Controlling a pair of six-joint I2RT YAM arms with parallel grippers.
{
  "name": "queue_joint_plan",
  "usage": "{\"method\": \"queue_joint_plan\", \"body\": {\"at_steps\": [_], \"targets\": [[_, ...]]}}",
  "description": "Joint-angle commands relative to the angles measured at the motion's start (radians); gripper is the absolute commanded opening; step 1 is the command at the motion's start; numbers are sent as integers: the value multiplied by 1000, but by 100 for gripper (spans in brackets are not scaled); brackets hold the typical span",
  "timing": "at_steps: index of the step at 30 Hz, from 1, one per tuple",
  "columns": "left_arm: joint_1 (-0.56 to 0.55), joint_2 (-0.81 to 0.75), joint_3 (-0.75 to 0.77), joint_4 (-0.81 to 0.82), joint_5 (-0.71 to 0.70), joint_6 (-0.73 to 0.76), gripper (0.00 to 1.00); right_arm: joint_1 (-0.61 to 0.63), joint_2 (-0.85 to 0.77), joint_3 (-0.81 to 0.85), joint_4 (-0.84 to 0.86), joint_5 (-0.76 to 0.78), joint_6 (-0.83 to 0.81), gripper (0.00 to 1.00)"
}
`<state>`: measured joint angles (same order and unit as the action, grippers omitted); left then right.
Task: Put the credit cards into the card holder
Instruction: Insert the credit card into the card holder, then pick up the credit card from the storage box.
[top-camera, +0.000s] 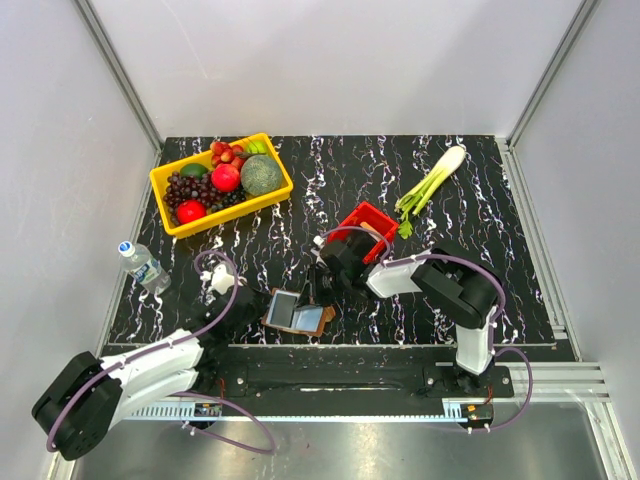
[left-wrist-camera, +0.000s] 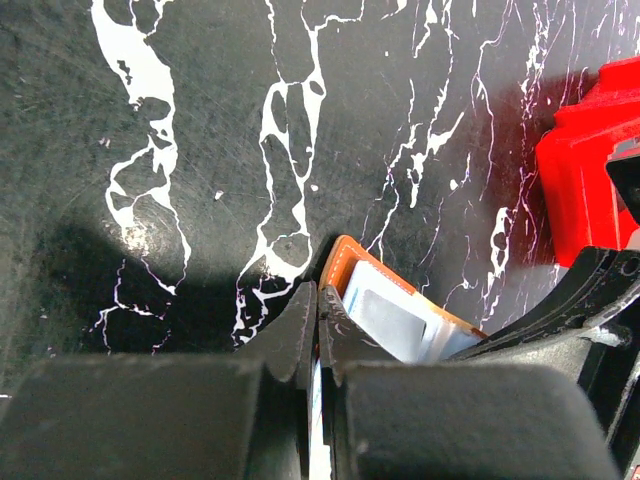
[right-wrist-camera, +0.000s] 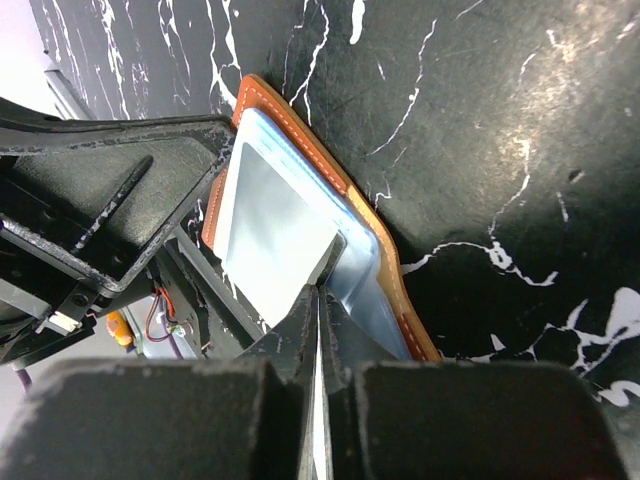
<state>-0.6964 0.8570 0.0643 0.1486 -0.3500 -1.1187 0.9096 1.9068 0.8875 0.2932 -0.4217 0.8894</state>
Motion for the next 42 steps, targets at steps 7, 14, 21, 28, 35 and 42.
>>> {"method": "queue_joint_plan", "body": {"at_steps": [7,14,21,28,35,42], "targets": [[-5,-22,-37,-12,31,-9,0,-6,14,1,148,-68,47,11],[-6,-150,-55,-87,-9,-10,0,-58,-103,50,-80,50,-173,21],[-5,-191,-55,-73,-9,5,0,-97,-127,94,-117,0,-225,26],[-6,-211,-38,-73,-17,20,0,-202,-258,154,-285,104,-311,39],[-6,-230,5,-107,-44,45,0,-348,-275,283,-573,360,-541,52],[-3,-197,71,-110,-72,97,0,-399,-114,415,-710,376,-720,57]]}}
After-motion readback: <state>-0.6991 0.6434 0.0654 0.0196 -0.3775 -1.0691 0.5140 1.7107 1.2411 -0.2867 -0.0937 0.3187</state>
